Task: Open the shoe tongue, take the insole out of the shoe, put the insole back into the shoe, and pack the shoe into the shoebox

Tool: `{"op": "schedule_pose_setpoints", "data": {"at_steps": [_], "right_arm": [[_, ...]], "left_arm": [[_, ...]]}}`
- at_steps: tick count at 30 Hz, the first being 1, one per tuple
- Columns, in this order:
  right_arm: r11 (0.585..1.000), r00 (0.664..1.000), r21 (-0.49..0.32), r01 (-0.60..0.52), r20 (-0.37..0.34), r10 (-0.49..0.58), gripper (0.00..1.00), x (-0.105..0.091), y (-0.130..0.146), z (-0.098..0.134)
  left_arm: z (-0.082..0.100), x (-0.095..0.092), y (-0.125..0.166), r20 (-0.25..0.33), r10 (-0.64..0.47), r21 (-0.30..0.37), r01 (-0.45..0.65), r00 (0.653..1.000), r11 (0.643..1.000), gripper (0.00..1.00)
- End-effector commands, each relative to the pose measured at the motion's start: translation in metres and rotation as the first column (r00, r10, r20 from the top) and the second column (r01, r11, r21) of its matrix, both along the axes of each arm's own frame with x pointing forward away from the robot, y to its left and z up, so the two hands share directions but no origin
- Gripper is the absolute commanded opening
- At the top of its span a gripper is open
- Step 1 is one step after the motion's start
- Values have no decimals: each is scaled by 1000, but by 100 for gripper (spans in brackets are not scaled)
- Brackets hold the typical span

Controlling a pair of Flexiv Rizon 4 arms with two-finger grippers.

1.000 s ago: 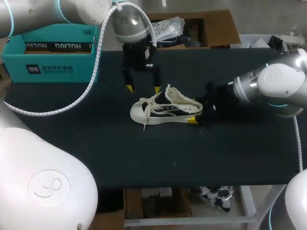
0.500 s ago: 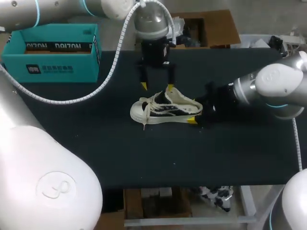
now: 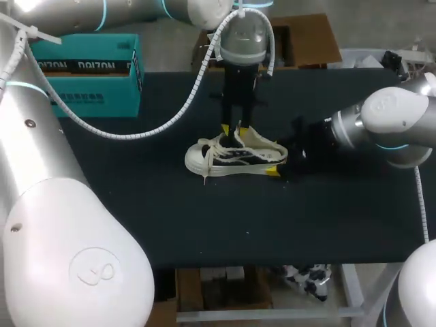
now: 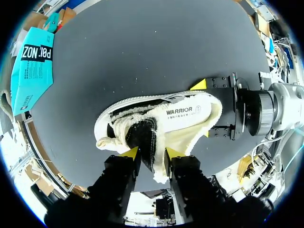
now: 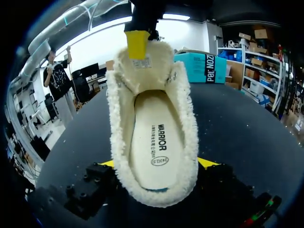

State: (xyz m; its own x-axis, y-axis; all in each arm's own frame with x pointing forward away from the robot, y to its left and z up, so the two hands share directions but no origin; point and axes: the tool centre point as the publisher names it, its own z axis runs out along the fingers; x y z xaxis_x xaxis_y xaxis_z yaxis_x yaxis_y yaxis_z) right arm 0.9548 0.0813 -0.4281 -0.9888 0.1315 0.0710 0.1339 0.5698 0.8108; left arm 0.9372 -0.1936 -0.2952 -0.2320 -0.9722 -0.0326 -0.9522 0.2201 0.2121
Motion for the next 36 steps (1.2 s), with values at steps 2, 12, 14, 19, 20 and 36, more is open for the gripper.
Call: {"op": "schedule_pose_setpoints", "data": {"at_steps": [2,12,14,19,20,36], "right_arm": [[1000,1000,3,0,1,0,0,1,0,-6],[1000,1000,3,0,1,0,0,1,0,-6],[1000,1000,3,0,1,0,0,1,0,-6],[1000,1000,3,0,1,0,0,1,0,-6],[1000,1000,3,0,1,0,0,1,0,-6],[1000,1000,3,0,1,0,0,1,0,-6]], "left_arm": [[2,-3,4,-7,-3,3,3,1000,1000,0],[13,-9,51,93,60,-147,-46,994,988,0],[12,-9,65,100,77,-193,-56,992,980,0],[-6,1,94,77,117,-271,-92,990,958,0],[-11,4,98,73,122,-277,-97,990,956,0],[-48,15,101,37,1,-409,14,999,912,66]]}}
